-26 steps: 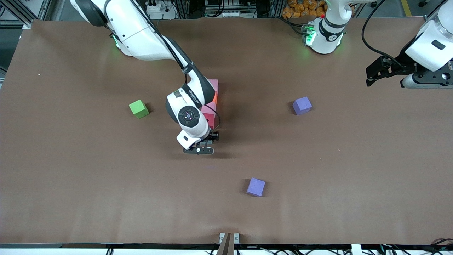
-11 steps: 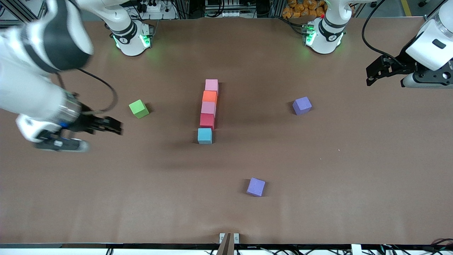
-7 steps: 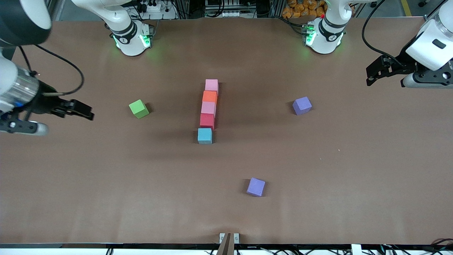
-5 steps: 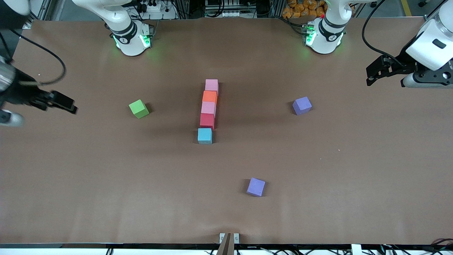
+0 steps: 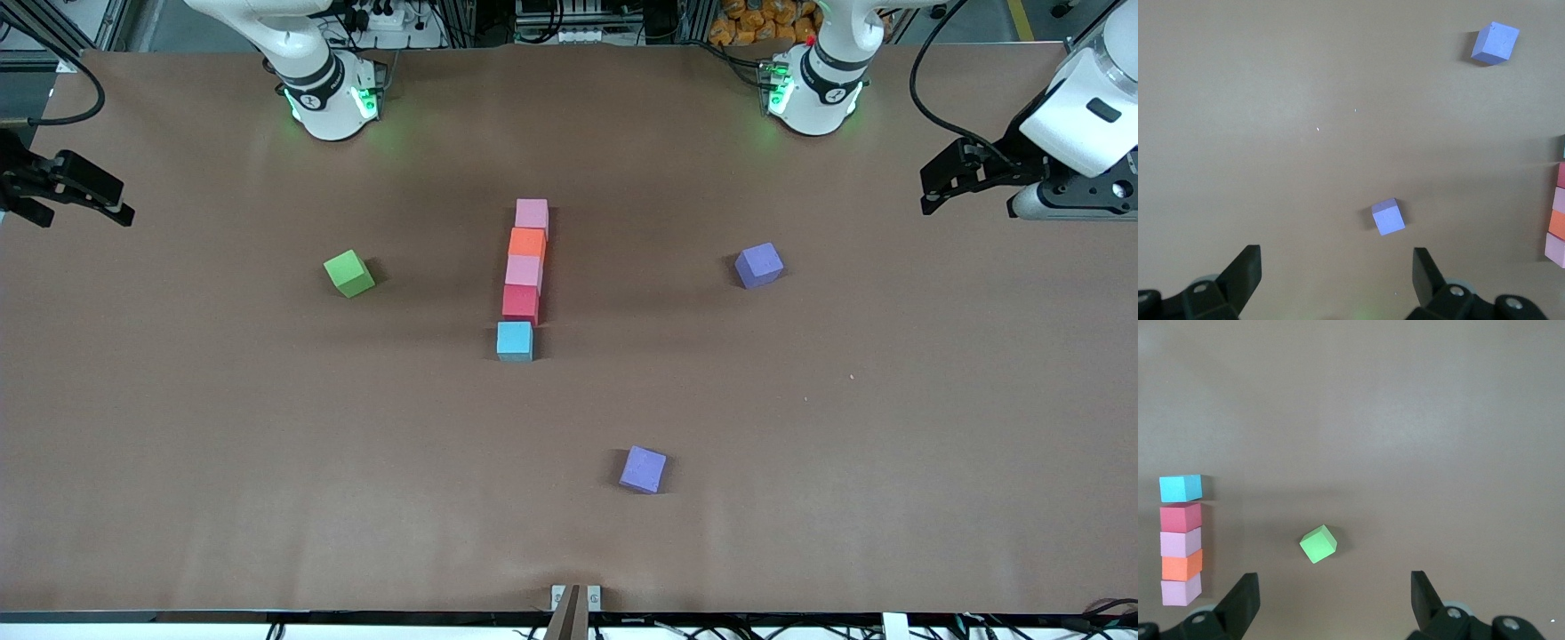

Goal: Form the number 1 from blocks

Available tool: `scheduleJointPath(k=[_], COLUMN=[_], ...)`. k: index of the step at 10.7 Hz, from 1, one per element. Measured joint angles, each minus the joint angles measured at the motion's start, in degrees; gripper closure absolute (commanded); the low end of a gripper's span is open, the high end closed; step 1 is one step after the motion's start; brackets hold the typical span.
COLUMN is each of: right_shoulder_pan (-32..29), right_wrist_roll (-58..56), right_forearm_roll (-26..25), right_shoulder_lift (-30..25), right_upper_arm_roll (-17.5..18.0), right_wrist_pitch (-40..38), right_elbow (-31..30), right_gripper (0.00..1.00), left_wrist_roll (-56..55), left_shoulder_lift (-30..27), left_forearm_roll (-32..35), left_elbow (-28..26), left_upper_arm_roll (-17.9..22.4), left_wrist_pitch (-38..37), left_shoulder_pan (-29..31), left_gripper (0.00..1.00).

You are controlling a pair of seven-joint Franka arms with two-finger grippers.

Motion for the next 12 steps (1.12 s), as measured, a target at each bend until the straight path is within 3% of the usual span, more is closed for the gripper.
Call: scheduleJointPath(k=[12], right_shoulder_pan=[-3.5], right_wrist_roll=[-0.6], right_forearm_roll=[-0.7], right_shoulder_lift=[0.3], right_upper_arm_roll=[0.4], right_wrist_pitch=[2.4], right_elbow=[-1.3], right_gripper=[0.00], left_wrist_roll=[0.0], left_shoulder_lift=[0.0], left_forearm_roll=[0.0], left_elbow=[0.0], left_upper_arm_roll=[0.1], left_wrist_pitch=[-0.1], left_shoulder_pan=[0.0], left_gripper=[0.00])
